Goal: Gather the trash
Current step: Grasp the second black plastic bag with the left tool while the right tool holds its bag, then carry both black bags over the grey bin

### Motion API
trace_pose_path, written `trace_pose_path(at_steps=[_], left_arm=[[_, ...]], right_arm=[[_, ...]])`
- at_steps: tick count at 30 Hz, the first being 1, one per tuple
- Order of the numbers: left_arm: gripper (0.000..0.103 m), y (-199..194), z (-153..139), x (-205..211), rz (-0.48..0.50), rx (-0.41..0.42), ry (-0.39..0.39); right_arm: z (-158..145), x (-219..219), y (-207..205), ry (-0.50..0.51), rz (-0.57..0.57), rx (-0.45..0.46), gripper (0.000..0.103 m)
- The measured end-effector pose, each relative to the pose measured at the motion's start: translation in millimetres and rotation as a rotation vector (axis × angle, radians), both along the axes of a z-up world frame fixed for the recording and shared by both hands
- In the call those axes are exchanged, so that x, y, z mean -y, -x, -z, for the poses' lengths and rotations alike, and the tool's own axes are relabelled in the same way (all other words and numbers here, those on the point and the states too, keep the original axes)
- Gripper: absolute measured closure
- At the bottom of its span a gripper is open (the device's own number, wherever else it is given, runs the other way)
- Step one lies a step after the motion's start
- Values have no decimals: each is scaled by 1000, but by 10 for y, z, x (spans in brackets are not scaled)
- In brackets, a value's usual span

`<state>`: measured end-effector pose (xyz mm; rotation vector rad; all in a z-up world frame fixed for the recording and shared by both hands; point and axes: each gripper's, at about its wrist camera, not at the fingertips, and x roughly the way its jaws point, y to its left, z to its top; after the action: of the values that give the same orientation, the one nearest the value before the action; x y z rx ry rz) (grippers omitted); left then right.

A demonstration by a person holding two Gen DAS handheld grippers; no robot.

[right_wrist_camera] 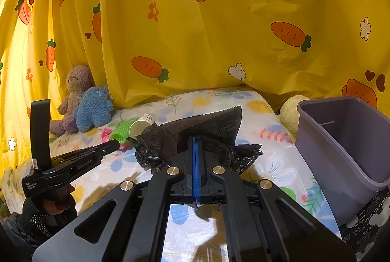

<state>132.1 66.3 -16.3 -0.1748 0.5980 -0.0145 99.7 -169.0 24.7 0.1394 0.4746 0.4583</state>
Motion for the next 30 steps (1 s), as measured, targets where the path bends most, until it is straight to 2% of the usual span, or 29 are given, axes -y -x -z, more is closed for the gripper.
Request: trace_pose_path(at_steps=[1,2,5,13,15,18,20,23,26,30], left_arm=[[59,-33,16,22,-3,-8,-9],[41,-68,22,45,-5,-9,-10],[39,-218,65,86,-4,-31,5],[39,-671,323,139,-6,-140,-26],[45,-741,388,149,2,-163,-28],[65,-787,453,136,9,-186,-14],[77,-774,449,104,6,-176,4],[89,-730,427,102,8,-161,1],[91,-605,342,73,-7,-125,0],[91,-315,80,8,-27,-38,16]], right_arm=[[4,2,2,-2,1,-2,102],[5,10,-2,-5,2,-4,102],[10,32,-12,-6,9,-9,102],[4,140,-60,-15,38,-9,102],[12,165,-74,-15,44,-11,102],[35,205,-92,-14,48,-14,102],[43,220,-96,-15,51,-16,102],[47,229,-94,-15,52,-16,102],[45,250,-84,-19,51,-15,102],[12,264,-56,-19,52,-4,102]])
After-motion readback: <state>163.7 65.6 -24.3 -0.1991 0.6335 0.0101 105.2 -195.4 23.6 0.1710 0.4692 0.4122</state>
